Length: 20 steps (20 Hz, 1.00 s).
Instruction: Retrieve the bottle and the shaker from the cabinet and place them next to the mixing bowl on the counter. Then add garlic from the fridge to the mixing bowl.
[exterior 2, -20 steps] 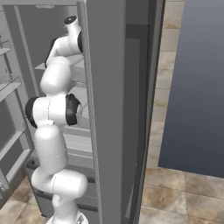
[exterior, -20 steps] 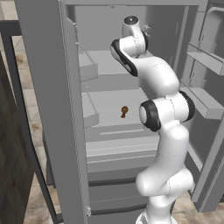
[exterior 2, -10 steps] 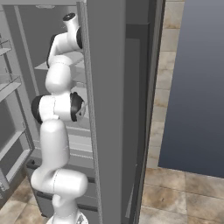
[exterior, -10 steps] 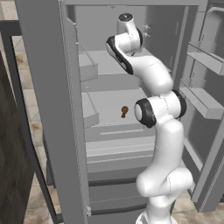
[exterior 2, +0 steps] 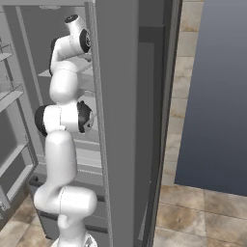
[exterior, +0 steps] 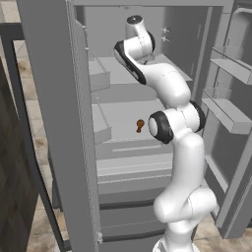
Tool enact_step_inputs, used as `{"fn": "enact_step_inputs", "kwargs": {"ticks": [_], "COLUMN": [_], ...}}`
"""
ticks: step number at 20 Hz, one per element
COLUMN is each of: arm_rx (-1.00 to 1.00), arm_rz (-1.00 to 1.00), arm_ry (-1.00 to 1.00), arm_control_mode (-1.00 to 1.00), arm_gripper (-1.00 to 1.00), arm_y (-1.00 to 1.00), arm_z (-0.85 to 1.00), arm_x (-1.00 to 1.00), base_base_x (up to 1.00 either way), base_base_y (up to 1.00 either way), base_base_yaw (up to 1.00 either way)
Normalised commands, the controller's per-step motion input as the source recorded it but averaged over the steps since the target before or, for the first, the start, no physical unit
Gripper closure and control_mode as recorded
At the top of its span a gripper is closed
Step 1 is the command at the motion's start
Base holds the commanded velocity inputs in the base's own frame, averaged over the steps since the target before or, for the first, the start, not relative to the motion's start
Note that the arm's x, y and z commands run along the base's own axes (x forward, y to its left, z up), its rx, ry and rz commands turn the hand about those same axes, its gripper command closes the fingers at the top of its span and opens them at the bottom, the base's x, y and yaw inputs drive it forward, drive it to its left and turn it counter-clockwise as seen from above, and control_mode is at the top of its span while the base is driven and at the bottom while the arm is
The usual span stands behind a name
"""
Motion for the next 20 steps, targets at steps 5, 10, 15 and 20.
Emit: {"fn": "enact_step_inputs", "kwargs": {"ticks": [5, 10, 15, 20], "arm_rx": [0.0, 0.0, 0.0, 0.0], "arm_rz": [-0.11, -0.04, 0.0, -0.01], "arm_ry": [0.02, 0.0, 0.0, 0.02], "arm_control_mode": [-1.0, -1.0, -1.0, -1.0], "arm_gripper": [-1.0, -1.0, -1.0, -1.0], "arm_y": [-0.2, -0.05, 0.04, 0.05], "arm_z": [-0.37, -0.06, -0.02, -0.16], "arm_x": [-0.04, -0.38, -0.39, -0.09], "base_base_x": [0.0, 0.0, 0.0, 0.0], "base_base_y": [0.0, 0.0, 0.0, 0.0], "base_base_yaw": [0.0, 0.0, 0.0, 0.0]}}
